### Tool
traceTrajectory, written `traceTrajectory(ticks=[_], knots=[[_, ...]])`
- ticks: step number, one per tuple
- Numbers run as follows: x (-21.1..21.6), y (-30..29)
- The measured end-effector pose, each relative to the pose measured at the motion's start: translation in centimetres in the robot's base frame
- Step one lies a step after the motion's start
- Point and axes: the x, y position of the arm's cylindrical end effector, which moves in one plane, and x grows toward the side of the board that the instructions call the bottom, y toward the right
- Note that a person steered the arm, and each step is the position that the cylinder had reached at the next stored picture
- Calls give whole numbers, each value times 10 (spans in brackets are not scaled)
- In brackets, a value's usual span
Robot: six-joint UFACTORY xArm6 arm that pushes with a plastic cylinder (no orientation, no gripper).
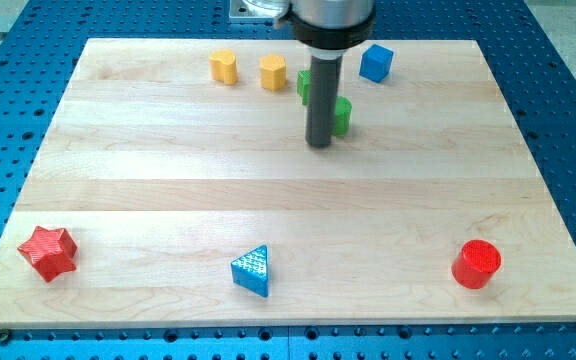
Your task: Push the green circle below the green star
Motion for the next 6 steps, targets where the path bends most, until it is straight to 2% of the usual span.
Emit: traceTrajectory(ticks=[1,2,3,4,6], knots=[[44,-12],[89,49],[13,122],[-15,100],[-21,63]])
